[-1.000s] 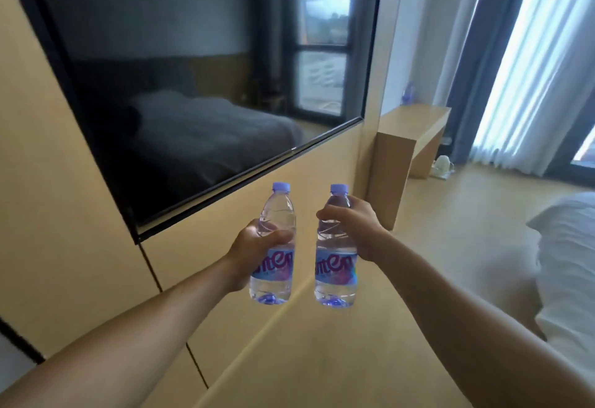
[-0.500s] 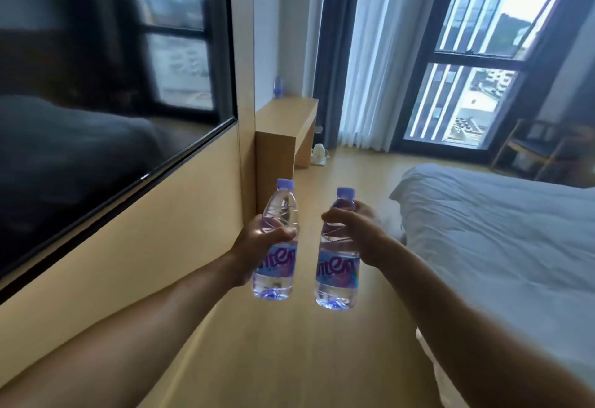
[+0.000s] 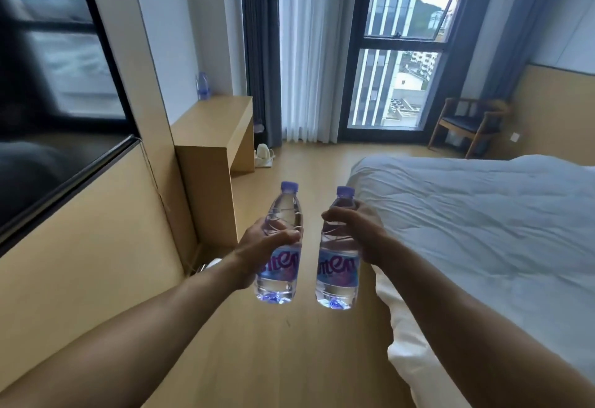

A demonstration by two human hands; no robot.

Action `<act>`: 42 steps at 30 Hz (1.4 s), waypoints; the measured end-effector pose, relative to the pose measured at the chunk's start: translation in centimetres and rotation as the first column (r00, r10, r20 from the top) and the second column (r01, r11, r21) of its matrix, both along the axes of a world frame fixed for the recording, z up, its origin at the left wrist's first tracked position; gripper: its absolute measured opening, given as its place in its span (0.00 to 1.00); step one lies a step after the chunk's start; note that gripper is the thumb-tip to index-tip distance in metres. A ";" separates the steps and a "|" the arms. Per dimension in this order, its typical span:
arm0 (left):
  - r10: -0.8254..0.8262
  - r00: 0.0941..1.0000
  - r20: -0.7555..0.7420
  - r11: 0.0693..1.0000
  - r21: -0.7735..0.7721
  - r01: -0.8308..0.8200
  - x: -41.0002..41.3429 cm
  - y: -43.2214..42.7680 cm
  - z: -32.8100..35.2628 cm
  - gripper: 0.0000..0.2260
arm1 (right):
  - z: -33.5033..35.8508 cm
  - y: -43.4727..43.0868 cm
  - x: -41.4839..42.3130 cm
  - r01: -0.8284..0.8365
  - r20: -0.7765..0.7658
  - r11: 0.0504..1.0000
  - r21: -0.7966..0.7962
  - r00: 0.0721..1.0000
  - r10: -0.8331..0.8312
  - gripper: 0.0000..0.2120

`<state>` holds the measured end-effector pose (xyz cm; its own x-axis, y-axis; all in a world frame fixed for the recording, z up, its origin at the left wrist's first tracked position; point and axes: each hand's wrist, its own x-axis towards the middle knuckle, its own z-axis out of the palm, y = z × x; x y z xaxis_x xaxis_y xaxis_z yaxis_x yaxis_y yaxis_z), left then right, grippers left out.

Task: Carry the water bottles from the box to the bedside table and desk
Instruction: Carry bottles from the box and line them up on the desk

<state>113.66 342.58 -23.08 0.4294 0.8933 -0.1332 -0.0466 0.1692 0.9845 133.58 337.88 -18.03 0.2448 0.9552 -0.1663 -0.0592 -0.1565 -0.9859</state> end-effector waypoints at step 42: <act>0.060 0.988 -0.144 0.996 0.071 -0.050 31.5 67.6 1.4 0.26 | 1.9 68.6 31.7 -0.106 0.046 0.994 0.006 0.993 0.106 0.08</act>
